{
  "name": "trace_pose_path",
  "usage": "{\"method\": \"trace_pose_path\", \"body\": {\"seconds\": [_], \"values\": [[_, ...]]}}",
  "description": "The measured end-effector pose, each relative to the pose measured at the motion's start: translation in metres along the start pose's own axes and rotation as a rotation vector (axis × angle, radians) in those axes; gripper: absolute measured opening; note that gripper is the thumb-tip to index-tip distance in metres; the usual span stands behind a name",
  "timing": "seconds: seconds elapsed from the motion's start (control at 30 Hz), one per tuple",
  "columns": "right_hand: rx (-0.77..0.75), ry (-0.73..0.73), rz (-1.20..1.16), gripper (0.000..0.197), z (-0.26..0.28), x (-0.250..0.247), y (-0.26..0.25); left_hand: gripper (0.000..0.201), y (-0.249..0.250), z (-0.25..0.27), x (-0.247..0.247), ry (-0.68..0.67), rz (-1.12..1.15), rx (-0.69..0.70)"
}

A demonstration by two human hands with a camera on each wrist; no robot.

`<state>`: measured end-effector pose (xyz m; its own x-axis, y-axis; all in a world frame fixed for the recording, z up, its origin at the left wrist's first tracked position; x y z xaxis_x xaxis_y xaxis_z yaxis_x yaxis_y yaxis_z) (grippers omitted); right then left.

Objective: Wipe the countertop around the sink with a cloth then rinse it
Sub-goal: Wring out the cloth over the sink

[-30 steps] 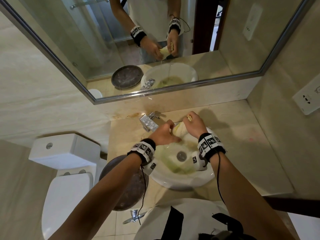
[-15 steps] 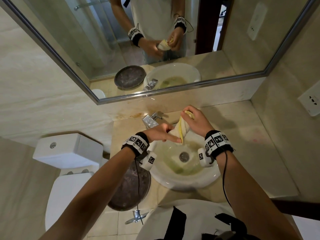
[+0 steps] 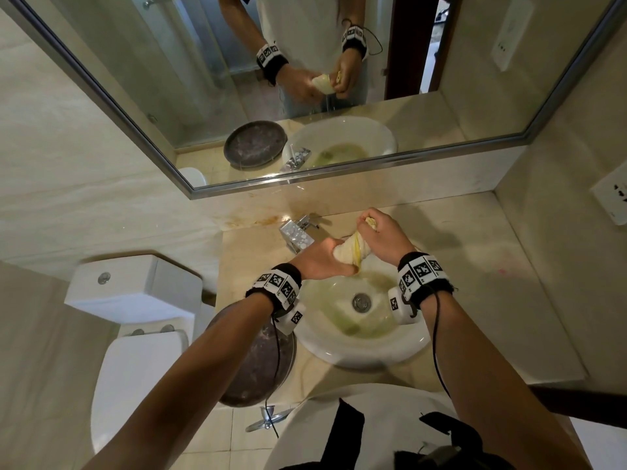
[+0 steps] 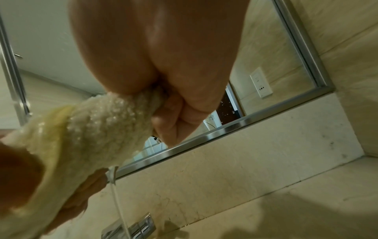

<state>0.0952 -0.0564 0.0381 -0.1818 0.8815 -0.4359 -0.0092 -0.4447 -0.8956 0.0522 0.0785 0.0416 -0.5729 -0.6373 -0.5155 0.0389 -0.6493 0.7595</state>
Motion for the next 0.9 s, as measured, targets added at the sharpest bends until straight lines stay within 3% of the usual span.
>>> {"method": "trace_pose_path", "body": {"seconds": [0.37,0.63,0.77,0.87,0.9], "values": [[0.109,-0.040,0.071,0.009,0.003,0.016,0.024,0.032,-0.020,-0.009,0.013,0.075,-0.279,0.015],[0.216,-0.067,0.024,0.020,0.009,0.013,0.028,0.041,-0.028,-0.012,0.015,0.119,-0.380,0.018],[0.288,-0.146,-0.024,0.042,0.017,0.013,0.031,0.048,-0.031,-0.013,0.004,0.119,-0.276,-0.009],[0.185,-0.103,-0.072,0.046,0.015,0.010,0.027,0.072,-0.037,-0.009,0.000,-0.025,0.013,-0.128],[0.144,-0.090,-0.084,0.045,0.015,0.008,0.024,0.071,-0.035,-0.005,0.001,-0.085,0.125,-0.146]]}}
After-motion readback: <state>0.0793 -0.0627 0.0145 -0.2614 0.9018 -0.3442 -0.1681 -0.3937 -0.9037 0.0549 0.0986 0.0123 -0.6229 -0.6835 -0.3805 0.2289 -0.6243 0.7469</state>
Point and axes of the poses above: each hand's wrist, its own z-axis away from the middle knuckle, its own x-axis out of the palm, y = z × x, the point moved 8 cm from there along -z, towards the middle knuckle
